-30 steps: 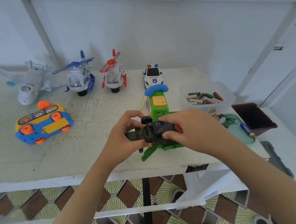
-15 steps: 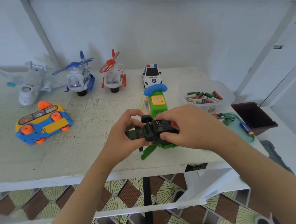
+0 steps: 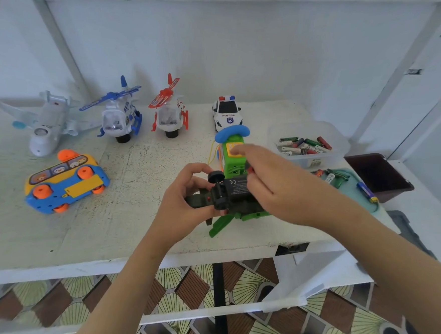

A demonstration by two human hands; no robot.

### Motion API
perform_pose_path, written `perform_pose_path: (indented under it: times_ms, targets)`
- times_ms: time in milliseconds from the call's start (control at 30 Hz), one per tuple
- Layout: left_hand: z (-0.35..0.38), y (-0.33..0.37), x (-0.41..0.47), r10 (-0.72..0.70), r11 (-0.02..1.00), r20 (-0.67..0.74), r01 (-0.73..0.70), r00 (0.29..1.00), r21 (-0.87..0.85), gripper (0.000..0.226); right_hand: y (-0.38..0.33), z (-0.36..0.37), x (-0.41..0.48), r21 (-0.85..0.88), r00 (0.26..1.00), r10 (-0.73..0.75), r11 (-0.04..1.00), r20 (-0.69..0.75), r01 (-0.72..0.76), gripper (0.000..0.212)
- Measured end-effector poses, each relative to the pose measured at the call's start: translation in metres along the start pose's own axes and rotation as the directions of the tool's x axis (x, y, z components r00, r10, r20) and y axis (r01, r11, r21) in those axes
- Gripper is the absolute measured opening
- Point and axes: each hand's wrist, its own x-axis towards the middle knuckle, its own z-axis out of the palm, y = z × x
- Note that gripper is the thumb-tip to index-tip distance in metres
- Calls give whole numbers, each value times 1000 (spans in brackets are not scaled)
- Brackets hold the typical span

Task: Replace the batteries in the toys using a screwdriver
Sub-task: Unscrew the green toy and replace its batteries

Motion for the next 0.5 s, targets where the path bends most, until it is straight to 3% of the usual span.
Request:
perform_pose_path:
  times_ms: [133, 233, 300, 400, 500]
  targets:
    - [-1, -1, -1, 2, 1000, 1, -2, 1000, 4, 60, -7, -21, -2, -17, 950, -116, 993, -290, 116, 36]
    - [-1, -2, -1, 10, 1000, 8, -10, 1000, -2, 60, -16, -25, -7, -40, 739, -222, 966, -635, 256, 27]
    - [0, -2, -1, 17, 1000, 17, -17, 1000, -3, 60, -19, -20, -6, 95, 662, -166, 936, -731, 339, 21]
    - [-1, -2, -2, 13, 1000, 23, -12, 1000, -14, 61, -19, -14, -2, 276, 703, -74, 887, -707, 371, 16]
    - [-1, -3, -4, 16, 1000, 29, -16, 999, -17, 60, -18, -10, 0, 342, 740, -59, 861, -670, 377, 14]
